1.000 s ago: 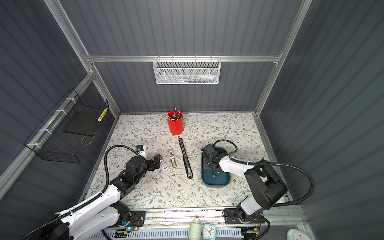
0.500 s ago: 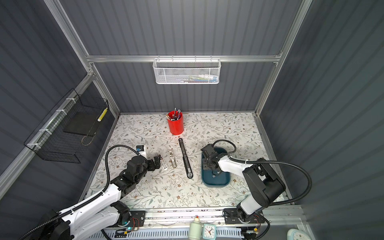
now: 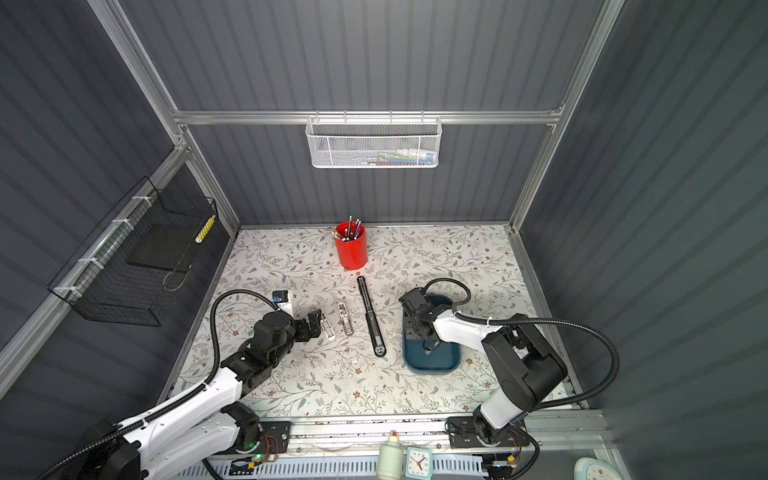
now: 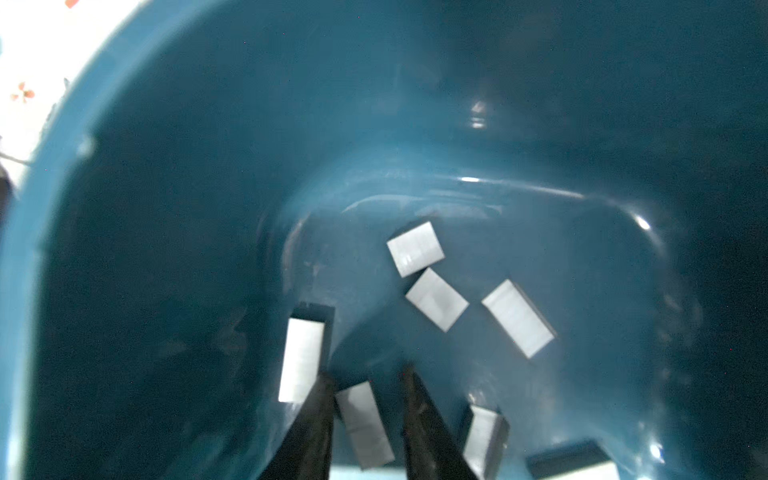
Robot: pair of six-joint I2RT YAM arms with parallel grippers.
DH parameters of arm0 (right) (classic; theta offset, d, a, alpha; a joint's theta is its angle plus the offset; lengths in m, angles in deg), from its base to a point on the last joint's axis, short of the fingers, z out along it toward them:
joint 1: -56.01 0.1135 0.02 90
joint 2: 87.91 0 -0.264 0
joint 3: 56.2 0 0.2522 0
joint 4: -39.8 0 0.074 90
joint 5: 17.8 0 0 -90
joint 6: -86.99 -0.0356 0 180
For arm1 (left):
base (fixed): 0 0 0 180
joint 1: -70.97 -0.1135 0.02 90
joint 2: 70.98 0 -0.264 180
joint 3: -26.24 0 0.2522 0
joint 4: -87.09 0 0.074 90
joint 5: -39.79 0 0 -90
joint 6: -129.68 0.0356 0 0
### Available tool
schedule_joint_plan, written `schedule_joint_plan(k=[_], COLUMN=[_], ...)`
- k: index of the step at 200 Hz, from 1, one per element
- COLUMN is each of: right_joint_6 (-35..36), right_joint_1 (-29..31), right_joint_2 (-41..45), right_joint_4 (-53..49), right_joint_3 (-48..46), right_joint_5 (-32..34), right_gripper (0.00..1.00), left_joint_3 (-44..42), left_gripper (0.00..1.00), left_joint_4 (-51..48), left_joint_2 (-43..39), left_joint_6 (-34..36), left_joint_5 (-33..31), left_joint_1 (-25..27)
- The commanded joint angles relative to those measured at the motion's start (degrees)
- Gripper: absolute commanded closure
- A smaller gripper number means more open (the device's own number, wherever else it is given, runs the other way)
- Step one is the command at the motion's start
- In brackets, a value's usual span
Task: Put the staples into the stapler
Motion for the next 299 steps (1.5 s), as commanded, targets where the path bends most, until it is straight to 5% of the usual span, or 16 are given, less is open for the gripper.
schedule_joint_plan(k=[1,143,240,299], right_joint_6=[-0.1,-1.9,-3.3,-3.8], right_joint_1=[0.4,0.8,0.8,2.3], right_joint_2=[-2.1,-1.1,15.2,22.6], right_joint_4=[-2.1,-2.2,-4.3,-5.6], right_joint_3=[0.8,-0.2,-4.2,-4.6], right_joint_5=[1.5,2.5,4.2,3.9], right_gripper=[0.71,0.83,0.85,0.85], left_joint_3=[1.8,1.7,1.2,2.2], left_gripper=[0.00,0.00,0.00,0.00], left_joint_4=[-0.4,-0.2,0.0,-3.4], left_joint_2=[0.0,0.1,-0.7,1.0], left_joint_6=[0.7,0.6,0.1,-5.3], left_joint_5=[-0.5,-0.6,-1.2,-8.2], left_joint_1=[0.0,-0.1,-0.1,-0.3])
